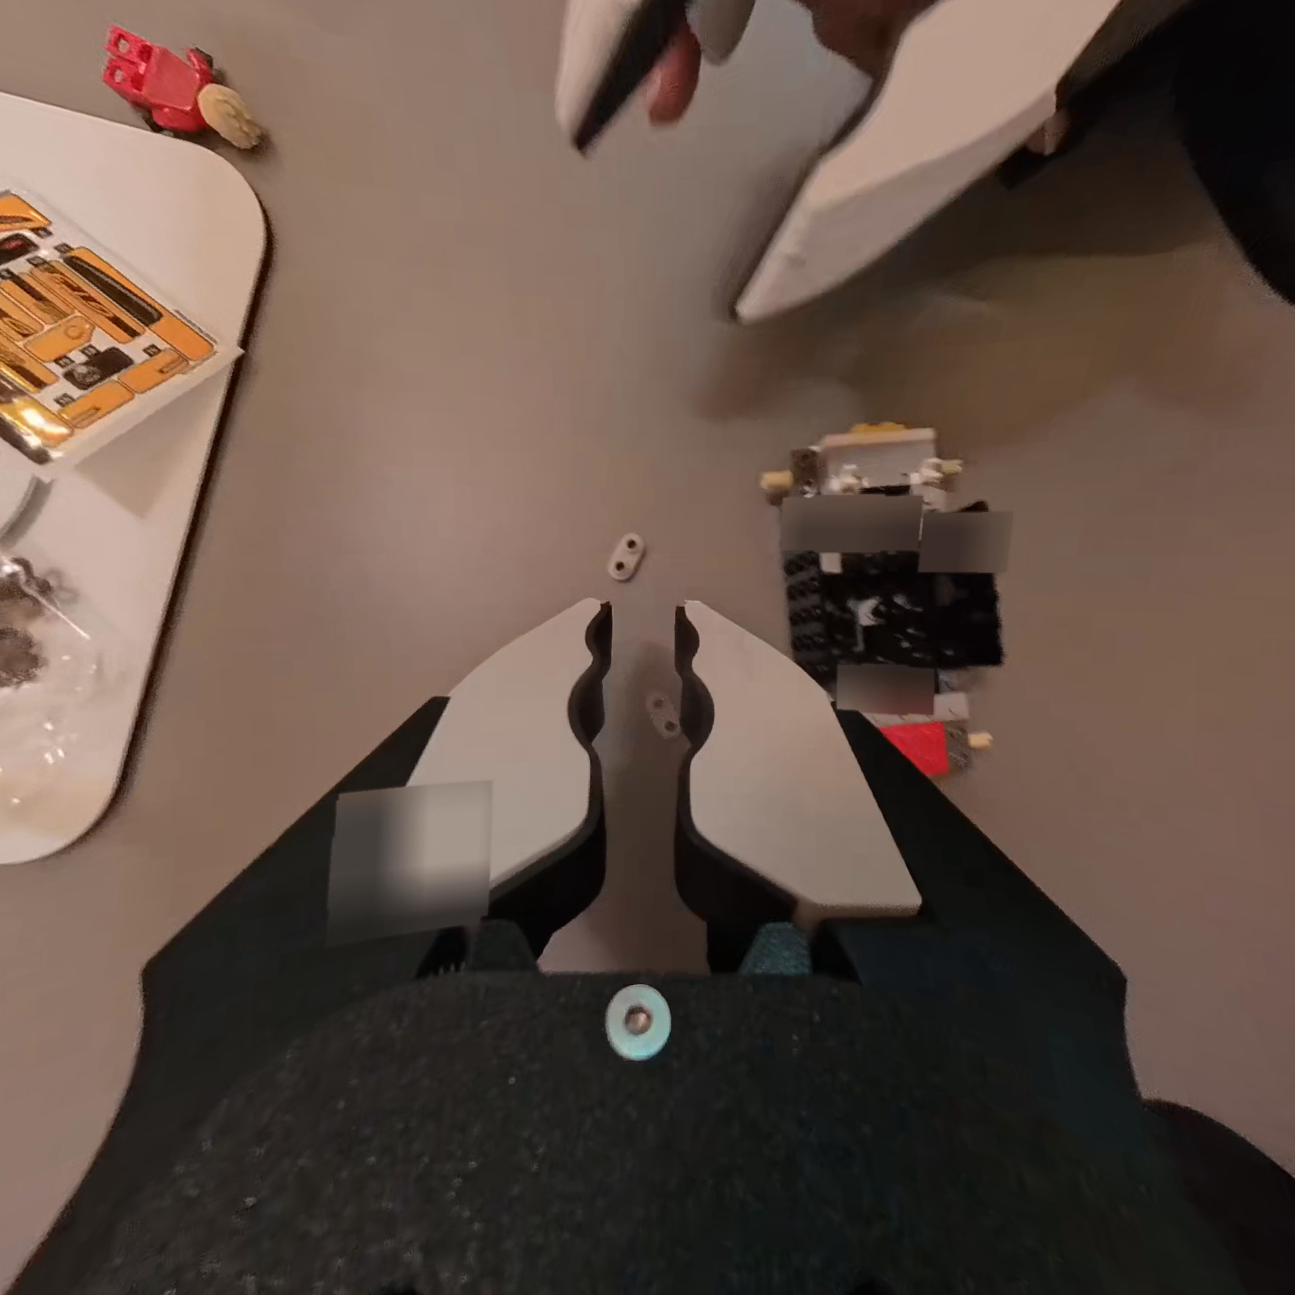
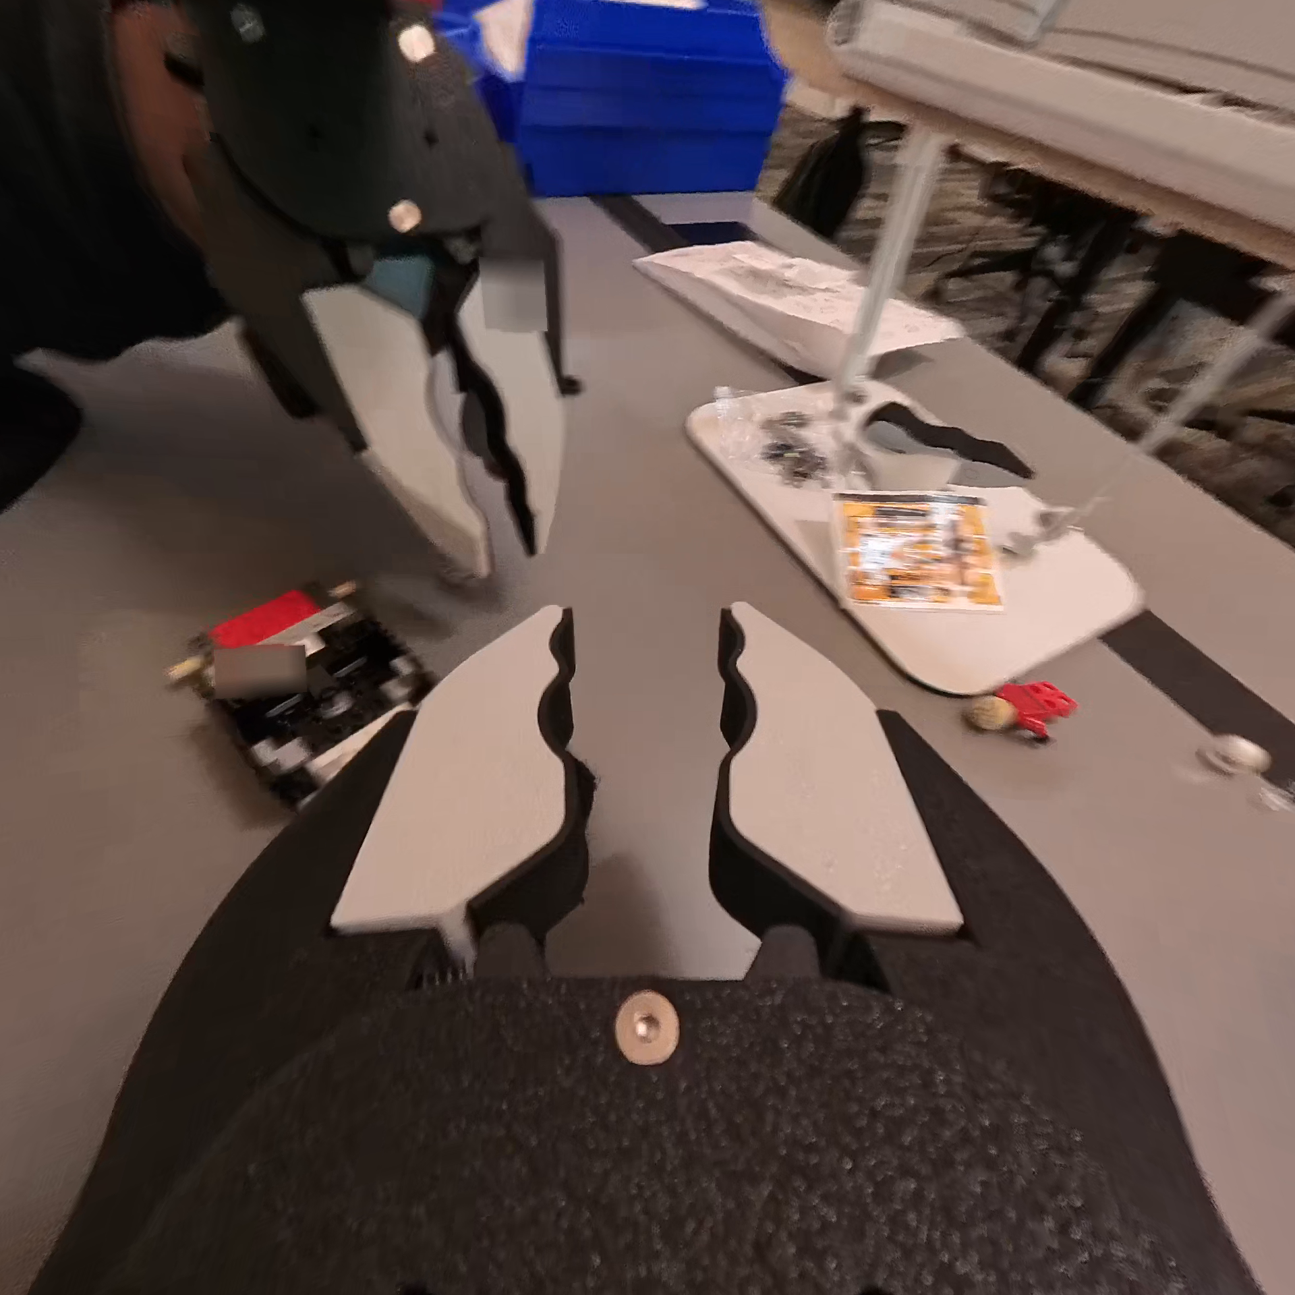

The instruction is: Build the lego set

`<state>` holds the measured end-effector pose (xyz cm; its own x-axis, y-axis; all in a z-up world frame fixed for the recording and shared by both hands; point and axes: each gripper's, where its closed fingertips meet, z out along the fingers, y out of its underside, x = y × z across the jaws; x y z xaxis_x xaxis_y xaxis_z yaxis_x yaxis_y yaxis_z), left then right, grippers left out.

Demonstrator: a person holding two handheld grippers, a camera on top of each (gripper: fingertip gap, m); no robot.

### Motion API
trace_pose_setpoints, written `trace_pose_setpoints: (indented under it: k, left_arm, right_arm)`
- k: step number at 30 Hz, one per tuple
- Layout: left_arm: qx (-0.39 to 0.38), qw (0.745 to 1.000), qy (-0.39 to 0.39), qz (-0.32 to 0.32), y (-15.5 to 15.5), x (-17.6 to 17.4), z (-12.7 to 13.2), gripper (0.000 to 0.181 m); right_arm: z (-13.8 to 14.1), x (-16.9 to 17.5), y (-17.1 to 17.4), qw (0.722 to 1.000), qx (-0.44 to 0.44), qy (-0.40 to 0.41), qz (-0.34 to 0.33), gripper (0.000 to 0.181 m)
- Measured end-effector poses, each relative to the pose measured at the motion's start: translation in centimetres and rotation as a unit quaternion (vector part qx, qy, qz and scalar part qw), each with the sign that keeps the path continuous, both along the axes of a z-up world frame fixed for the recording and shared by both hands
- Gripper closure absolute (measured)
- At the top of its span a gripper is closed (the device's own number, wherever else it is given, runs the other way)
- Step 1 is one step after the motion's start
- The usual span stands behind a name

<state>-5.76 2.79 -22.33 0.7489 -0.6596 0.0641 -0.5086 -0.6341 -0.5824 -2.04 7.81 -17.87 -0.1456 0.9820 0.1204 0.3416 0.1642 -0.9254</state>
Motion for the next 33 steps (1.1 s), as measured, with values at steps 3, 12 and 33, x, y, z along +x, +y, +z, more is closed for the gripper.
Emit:
trace_pose_setpoints:
  k: [3,12,33]
  left_arm:
    - [-0.004,0.999,-0.032,-0.013,-2.1,0.6,0.6,0.165]
    - [-0.030,0.997,-0.065,-0.038,-5.9,3.3,-1.7,0.154]
    - [0.008,0.996,-0.090,-0.002,-6.4,3.1,-1.2,0.155]
  right_arm:
    - [-1.3,2.0,-4.6,0.987,-0.004,-0.060,0.151,0.141]
    - [-5.1,4.4,-7.9,0.955,0.030,-0.169,0.240,0.132]
    - [-5.0,3.1,-6.4,0.966,0.077,-0.156,0.189,0.137]
